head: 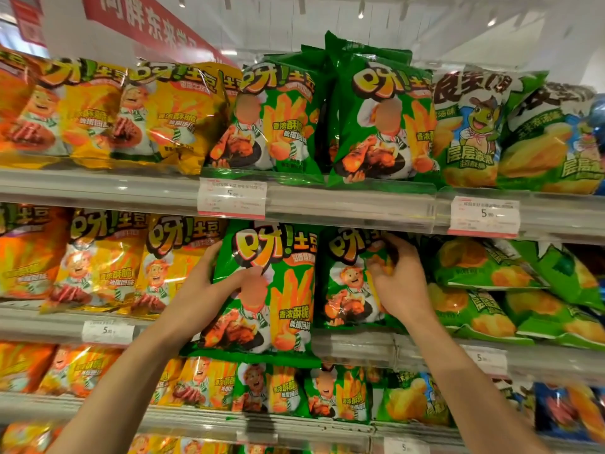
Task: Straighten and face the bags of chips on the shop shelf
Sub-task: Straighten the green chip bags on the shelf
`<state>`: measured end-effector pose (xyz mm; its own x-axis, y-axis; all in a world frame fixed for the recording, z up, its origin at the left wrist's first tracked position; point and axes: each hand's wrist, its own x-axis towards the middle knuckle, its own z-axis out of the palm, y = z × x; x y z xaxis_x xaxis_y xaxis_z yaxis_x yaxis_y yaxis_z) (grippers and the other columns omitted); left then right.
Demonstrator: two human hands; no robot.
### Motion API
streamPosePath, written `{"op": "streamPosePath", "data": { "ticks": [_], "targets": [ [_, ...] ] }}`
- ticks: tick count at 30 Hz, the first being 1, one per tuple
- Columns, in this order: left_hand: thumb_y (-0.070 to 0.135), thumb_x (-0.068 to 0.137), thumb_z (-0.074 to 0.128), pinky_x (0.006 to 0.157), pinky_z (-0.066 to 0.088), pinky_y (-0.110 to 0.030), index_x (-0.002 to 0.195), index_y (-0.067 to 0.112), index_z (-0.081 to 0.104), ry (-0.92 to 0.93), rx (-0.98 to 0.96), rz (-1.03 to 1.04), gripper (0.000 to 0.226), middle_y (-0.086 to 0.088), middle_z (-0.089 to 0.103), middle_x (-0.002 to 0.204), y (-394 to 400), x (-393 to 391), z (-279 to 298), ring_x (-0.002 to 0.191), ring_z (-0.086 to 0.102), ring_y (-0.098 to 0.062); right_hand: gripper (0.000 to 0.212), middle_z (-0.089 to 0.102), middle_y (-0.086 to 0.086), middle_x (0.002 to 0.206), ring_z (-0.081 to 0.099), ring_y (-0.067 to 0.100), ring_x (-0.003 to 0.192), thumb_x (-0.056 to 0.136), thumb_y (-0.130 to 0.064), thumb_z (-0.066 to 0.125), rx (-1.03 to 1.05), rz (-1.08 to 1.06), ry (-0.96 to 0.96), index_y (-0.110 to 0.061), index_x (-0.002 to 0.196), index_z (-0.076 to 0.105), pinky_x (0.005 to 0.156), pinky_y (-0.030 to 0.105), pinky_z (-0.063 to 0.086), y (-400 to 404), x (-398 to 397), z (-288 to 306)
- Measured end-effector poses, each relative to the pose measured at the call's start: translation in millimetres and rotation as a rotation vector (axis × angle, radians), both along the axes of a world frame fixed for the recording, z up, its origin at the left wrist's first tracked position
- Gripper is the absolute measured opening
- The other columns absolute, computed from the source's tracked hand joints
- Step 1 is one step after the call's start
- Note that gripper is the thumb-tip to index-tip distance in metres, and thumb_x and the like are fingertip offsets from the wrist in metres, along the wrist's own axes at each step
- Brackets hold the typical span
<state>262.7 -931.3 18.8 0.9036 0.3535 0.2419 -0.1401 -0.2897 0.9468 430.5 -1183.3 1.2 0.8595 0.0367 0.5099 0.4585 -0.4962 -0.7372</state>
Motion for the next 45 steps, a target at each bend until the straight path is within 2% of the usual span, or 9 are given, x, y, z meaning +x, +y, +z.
{"op": "streamPosePath", "data": {
  "ticks": [4, 8, 11, 18, 24, 28, 35, 40, 45],
  "targets": [
    [0.042, 0.08, 0.071, 0.077, 0.048, -0.014, 0.122, 0.052, 0.048, -0.007, 0.0, 0.0, 0.049, 0.027, 0.071, 0.106, -2, 0, 0, 0.093, 0.067, 0.009, 0.058, 0.042, 0.016, 0.145, 0.047, 0.037, 0.13, 0.093, -0.018, 0.063, -0.129, -0.072, -0.047, -0.01, 0.146, 0.041, 0.105, 0.044, 0.044, 13, 10, -16],
    [0.047, 0.074, 0.071, 0.079, 0.048, -0.018, 0.136, 0.041, 0.048, -0.007, 0.008, 0.009, 0.066, 0.018, 0.07, 0.115, -1, 1, -3, 0.098, 0.067, 0.003, 0.096, 0.027, 0.021, 0.156, 0.038, 0.041, 0.139, 0.091, -0.064, 0.054, -0.196, -0.119, 0.232, -0.01, 0.158, 0.012, 0.11, 0.05, 0.04, 13, 11, -35],
    [0.05, 0.071, 0.071, 0.078, 0.047, -0.018, 0.136, 0.041, 0.048, -0.013, 0.005, 0.023, 0.069, 0.016, 0.07, 0.115, -2, 1, -6, 0.095, 0.067, 0.005, 0.113, 0.033, 0.02, 0.154, 0.041, 0.039, 0.137, 0.08, -0.077, 0.058, -0.178, -0.108, 0.311, -0.006, 0.156, 0.013, 0.106, 0.046, 0.042, 10, 11, -38],
    [0.051, 0.073, 0.072, 0.084, 0.048, -0.025, 0.136, 0.043, 0.048, -0.009, 0.003, 0.019, 0.068, 0.018, 0.07, 0.115, -2, 5, -9, 0.097, 0.067, 0.003, 0.101, 0.041, 0.022, 0.147, 0.043, 0.042, 0.133, 0.083, -0.064, 0.065, -0.01, -0.129, 0.084, -0.01, 0.155, 0.02, 0.107, 0.053, 0.042, 21, 26, -29],
    [0.047, 0.072, 0.071, 0.078, 0.047, -0.021, 0.123, 0.048, 0.051, -0.028, -0.015, 0.003, 0.055, 0.025, 0.07, 0.106, -5, 6, -9, 0.092, 0.068, 0.004, 0.096, 0.014, 0.021, 0.163, 0.025, 0.04, 0.147, 0.093, -0.073, 0.036, -0.275, -0.178, 0.238, -0.016, 0.16, -0.003, 0.117, 0.053, 0.022, 30, 38, -39],
    [0.046, 0.075, 0.072, 0.079, 0.048, -0.024, 0.126, 0.046, 0.051, -0.044, -0.004, 0.003, 0.055, 0.025, 0.069, 0.107, -5, 7, -11, 0.092, 0.068, 0.001, 0.1, -0.001, 0.02, 0.166, 0.015, 0.042, 0.15, 0.092, -0.064, 0.053, -0.144, -0.075, 0.366, -0.019, 0.16, -0.005, 0.122, 0.052, 0.018, 22, 39, -26],
    [0.041, 0.08, 0.072, 0.072, 0.054, -0.018, 0.128, 0.044, 0.049, -0.08, 0.02, -0.016, 0.052, 0.021, 0.07, 0.109, -21, 15, -16, 0.097, 0.067, 0.003, 0.064, 0.045, 0.004, 0.14, 0.046, 0.022, 0.13, 0.093, -0.056, 0.059, 0.028, 0.048, 0.133, -0.021, 0.144, 0.04, 0.107, 0.033, 0.037, 4, -16, -6],
    [0.038, 0.086, 0.071, 0.07, 0.052, -0.013, 0.121, 0.044, 0.05, -0.134, 0.091, -0.029, 0.041, 0.024, 0.07, 0.101, -55, 32, -19, 0.086, 0.069, 0.002, 0.053, 0.059, -0.024, 0.112, 0.058, -0.012, 0.1, 0.087, -0.075, 0.046, 0.166, 0.35, 0.416, -0.042, 0.129, 0.044, 0.086, 0.021, 0.045, 18, -59, -9],
    [0.068, 0.084, 0.062, 0.099, 0.05, -0.035, 0.143, 0.036, 0.039, -0.109, 0.188, 0.013, 0.071, 0.016, 0.061, 0.13, -59, 47, -29, 0.117, 0.059, -0.003, 0.067, 0.06, -0.012, 0.129, 0.058, 0.009, 0.116, 0.087, -0.069, 0.056, 0.307, 0.293, 0.398, -0.032, 0.142, 0.043, 0.097, 0.032, 0.049, 20, -41, -6]
  ]
}}
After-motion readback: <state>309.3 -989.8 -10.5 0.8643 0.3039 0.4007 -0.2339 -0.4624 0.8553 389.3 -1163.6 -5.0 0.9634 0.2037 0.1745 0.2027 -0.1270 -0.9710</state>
